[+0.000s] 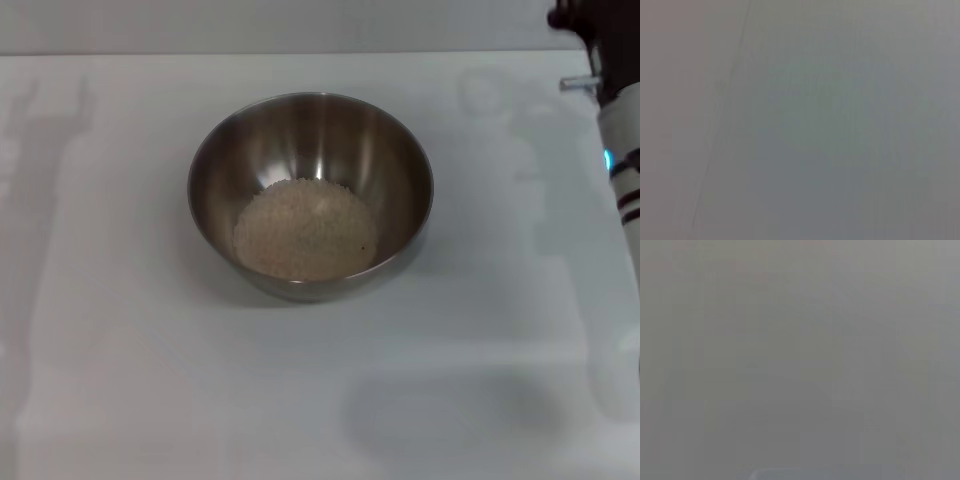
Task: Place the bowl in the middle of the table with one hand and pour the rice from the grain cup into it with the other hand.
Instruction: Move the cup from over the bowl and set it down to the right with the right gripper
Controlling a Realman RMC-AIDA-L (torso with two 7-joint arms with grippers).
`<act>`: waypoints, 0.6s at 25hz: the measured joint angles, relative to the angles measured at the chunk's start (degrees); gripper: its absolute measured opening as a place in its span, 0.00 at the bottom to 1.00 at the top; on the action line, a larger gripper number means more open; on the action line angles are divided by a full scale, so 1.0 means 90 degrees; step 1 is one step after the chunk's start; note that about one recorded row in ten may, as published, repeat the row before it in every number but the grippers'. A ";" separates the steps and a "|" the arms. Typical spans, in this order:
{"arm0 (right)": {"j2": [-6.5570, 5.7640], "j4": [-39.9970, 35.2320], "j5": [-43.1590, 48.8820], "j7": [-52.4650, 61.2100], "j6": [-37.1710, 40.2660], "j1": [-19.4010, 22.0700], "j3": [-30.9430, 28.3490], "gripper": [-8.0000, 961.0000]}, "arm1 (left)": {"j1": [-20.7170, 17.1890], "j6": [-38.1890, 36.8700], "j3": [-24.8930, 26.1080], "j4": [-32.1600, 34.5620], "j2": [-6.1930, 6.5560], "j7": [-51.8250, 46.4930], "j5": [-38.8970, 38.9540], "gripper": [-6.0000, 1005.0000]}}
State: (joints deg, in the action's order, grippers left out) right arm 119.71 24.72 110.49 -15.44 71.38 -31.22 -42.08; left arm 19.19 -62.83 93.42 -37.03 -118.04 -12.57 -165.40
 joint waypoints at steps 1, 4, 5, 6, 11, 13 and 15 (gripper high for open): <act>-0.0016 -0.0193 -0.0047 0.0541 -0.0442 -0.0002 0.0000 0.03 | -0.0009 -0.0057 0.0000 -0.0002 0.0000 -0.0005 -0.0001 0.64; -0.0026 -0.0340 -0.0046 0.0922 -0.0880 -0.0021 0.0000 0.03 | -0.0017 -0.0140 0.0001 -0.0007 0.0007 -0.0007 -0.0001 0.64; -0.0032 -0.0393 -0.0046 0.1025 -0.1253 -0.0040 0.0000 0.03 | -0.0017 -0.0143 0.0001 -0.0006 0.0008 -0.0008 -0.0001 0.64; -0.0035 -0.0403 -0.0043 0.1025 -0.1440 -0.0052 0.0006 0.03 | -0.0017 -0.0149 0.0001 -0.0007 0.0008 -0.0008 0.0000 0.64; -0.0040 -0.0483 -0.0039 0.1024 -0.2009 -0.0157 0.0062 0.03 | -0.0005 -0.0160 -0.0007 -0.0008 0.0010 -0.0010 -0.0001 0.64; -0.0040 -0.0524 -0.0038 0.1023 -0.2248 -0.0219 0.0075 0.03 | 0.0024 -0.0160 -0.0009 -0.0008 0.0011 -0.0010 0.0000 0.64; -0.0033 -0.0554 -0.0039 0.1023 -0.2444 -0.0274 0.0080 0.03 | 0.0033 -0.0160 -0.0009 -0.0008 0.0010 -0.0010 -0.0001 0.64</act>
State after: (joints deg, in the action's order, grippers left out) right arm 119.41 19.74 110.14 -6.24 49.38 -33.69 -41.36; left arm 19.49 -64.28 93.33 -37.11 -117.95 -12.66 -165.41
